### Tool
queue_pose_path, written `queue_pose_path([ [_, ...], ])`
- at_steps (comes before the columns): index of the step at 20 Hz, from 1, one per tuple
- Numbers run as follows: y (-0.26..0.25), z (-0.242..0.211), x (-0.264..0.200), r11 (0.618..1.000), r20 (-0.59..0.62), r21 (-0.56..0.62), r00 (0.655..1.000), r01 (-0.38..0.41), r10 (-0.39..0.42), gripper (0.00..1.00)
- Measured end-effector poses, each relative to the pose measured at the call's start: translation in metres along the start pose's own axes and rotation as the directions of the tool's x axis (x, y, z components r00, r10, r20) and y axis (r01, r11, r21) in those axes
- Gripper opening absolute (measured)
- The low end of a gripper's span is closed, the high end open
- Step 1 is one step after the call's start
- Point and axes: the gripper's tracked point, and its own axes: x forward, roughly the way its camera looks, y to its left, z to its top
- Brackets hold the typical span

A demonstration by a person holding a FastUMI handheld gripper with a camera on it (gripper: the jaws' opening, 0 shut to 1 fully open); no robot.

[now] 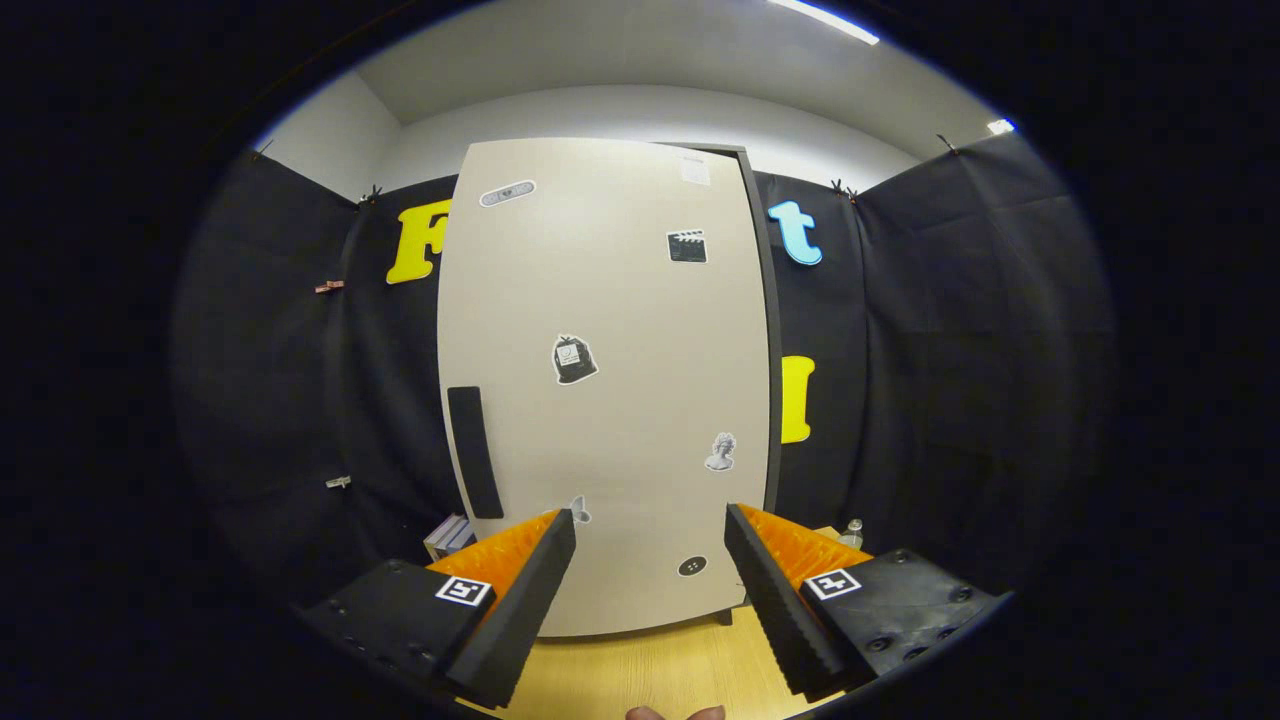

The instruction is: Open the shoe cabinet door, grab the shoes and put them into the shoe cabinet, then close the shoe cabinet door.

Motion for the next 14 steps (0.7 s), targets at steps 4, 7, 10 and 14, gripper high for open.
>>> queue_pose_path([
  [4, 0.0052, 0.0002, 0.0077, 1.000, -0.006, -0.003, 1.000, 0.016, -0.016, 0.97],
  [7, 0.0066, -0.0005, 0.0052, 1.000, -0.007, 0.000, 1.000, 0.020, -0.020, 0.98],
  [10, 0.0050, 0.0013, 0.0050, 1.000, -0.001, -0.001, 1.000, 0.022, -0.022, 0.97],
  [14, 0.0040, 0.0044, 0.0056, 1.000, 0.009, -0.008, 1.000, 0.024, -0.024, 0.98],
])
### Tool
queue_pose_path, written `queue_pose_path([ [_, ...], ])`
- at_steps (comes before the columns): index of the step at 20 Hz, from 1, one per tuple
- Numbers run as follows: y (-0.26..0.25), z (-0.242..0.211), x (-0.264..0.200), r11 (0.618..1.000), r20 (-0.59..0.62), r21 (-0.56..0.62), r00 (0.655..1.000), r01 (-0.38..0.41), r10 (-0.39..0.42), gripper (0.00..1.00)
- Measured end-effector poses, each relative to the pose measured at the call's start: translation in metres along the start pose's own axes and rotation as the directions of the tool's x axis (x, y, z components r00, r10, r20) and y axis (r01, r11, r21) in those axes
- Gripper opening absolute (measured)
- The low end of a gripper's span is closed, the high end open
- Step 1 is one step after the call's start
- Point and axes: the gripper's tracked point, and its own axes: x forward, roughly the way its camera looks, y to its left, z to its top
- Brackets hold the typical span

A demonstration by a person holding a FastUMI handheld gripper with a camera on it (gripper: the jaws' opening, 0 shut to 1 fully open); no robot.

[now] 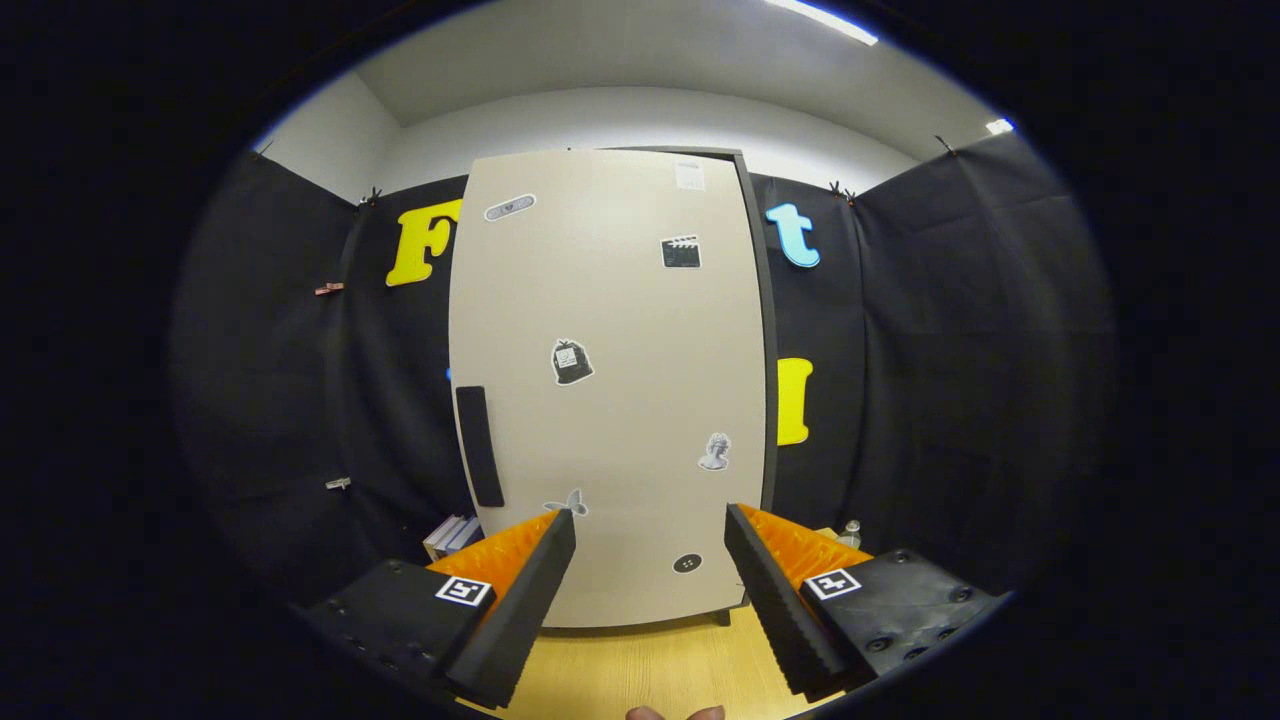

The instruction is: Open the shoe cabinet door, grab the shoes and put them into the shoe cabinet, then close the shoe cabinet door.

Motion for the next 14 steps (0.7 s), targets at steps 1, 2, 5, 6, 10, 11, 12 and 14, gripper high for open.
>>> queue_pose_path([
  [1, 0.0003, -0.0014, -0.0015, 1.000, -0.001, 0.001, 1.000, -0.001, 0.001, 0.97],
  [2, -0.0003, -0.0018, -0.0019, 1.000, -0.002, 0.004, 1.000, 0.000, 0.000, 0.97],
  [5, -0.0023, -0.0016, -0.0017, 1.000, -0.001, 0.006, 1.000, 0.000, 0.000, 0.97],
  [6, -0.0023, -0.0014, -0.0007, 1.000, -0.002, 0.006, 1.000, 0.000, 0.000, 0.97],
  [10, -0.0048, -0.0035, 0.0002, 1.000, -0.006, 0.008, 1.000, 0.001, -0.001, 0.98],
  [11, -0.0064, -0.0042, -0.0007, 1.000, -0.007, 0.007, 1.000, 0.005, -0.005, 0.98],
  [12, -0.0075, -0.0039, -0.0007, 1.000, -0.008, 0.008, 1.000, 0.005, -0.005, 0.98],
  [14, -0.0082, -0.0034, -0.0001, 1.000, -0.008, 0.013, 1.000, 0.008, -0.008, 0.98],
])
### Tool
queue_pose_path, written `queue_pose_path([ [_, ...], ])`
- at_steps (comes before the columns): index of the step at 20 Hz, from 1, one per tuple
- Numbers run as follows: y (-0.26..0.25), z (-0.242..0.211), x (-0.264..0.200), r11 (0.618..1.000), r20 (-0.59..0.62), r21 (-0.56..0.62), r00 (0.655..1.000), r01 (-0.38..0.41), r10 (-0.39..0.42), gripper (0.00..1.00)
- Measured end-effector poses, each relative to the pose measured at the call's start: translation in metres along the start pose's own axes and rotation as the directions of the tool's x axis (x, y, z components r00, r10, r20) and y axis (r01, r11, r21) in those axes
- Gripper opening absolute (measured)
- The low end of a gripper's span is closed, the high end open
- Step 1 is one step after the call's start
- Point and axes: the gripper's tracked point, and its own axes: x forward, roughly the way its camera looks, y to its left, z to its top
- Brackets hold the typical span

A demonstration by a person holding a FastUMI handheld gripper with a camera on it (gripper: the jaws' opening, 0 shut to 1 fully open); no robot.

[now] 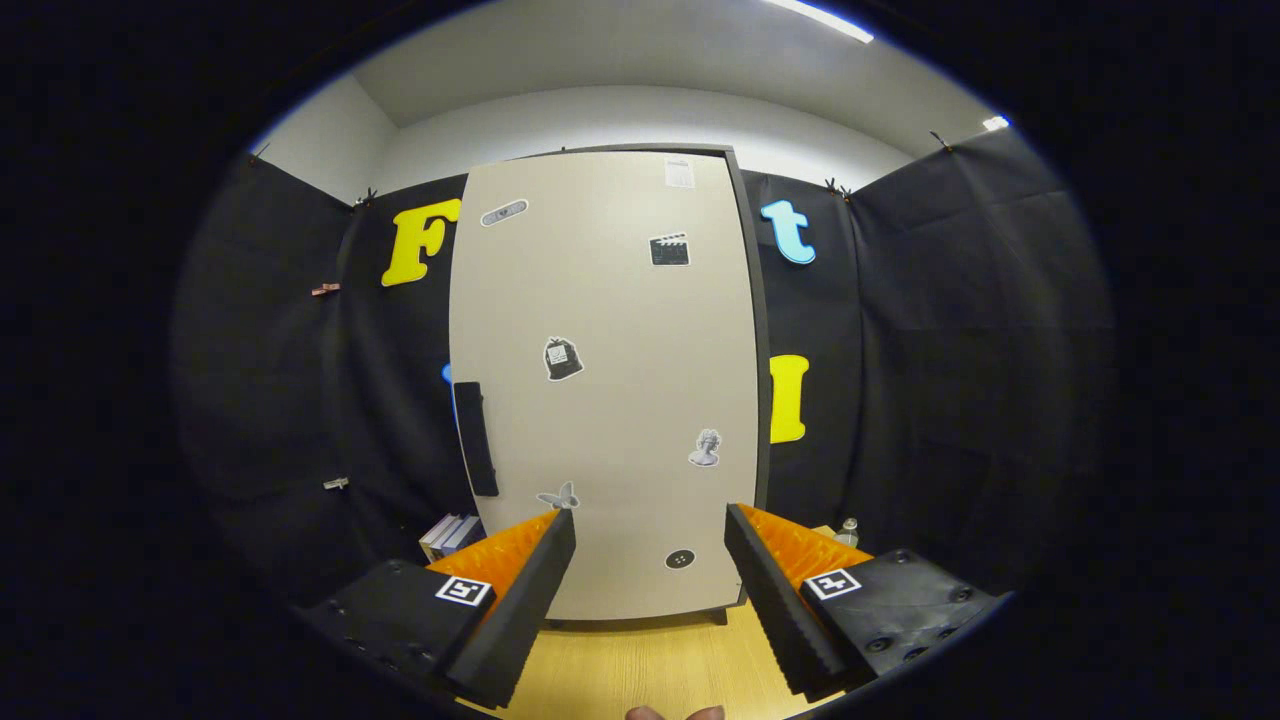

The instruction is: Open the shoe cabinet door, grab the shoes and put them into the shoe cabinet, then close the shoe cabinet door.

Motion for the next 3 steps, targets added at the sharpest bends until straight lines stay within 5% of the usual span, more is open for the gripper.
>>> queue_pose_path([
  [3, -0.0015, 0.0030, 0.0020, 1.000, 0.004, 0.001, 1.000, 0.003, -0.003, 0.97],
])
